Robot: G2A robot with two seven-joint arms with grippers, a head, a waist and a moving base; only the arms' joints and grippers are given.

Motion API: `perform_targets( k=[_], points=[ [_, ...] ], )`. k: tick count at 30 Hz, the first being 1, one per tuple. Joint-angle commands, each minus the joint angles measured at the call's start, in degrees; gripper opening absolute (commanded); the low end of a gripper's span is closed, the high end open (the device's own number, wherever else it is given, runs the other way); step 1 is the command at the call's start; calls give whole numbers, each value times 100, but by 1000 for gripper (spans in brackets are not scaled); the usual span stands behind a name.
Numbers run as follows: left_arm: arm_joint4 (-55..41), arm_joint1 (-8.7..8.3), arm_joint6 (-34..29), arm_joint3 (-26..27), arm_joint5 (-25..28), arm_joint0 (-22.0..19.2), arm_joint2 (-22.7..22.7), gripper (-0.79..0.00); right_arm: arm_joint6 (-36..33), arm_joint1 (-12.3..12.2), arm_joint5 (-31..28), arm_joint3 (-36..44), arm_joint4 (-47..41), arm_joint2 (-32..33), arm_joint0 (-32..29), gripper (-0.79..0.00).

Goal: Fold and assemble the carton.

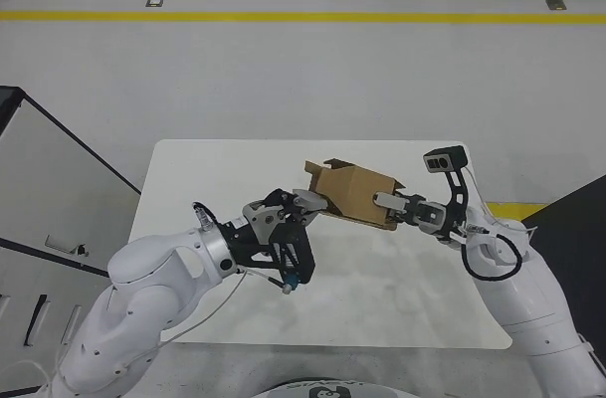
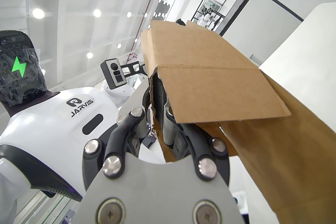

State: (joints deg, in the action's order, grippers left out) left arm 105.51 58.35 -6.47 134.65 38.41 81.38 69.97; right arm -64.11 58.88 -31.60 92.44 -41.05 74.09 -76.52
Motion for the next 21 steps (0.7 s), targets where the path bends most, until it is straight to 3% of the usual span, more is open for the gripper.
perform_targets(
  k=[1,21],
  points=[
    [-2,0,12,-3,36,-2,-26,-785,97,7,22,-13,62,-4,10,-785],
    [12,-15,520,-108,276,-82,-248,-785,428,97,78,-64,55,-152,31,-785]
  ],
)
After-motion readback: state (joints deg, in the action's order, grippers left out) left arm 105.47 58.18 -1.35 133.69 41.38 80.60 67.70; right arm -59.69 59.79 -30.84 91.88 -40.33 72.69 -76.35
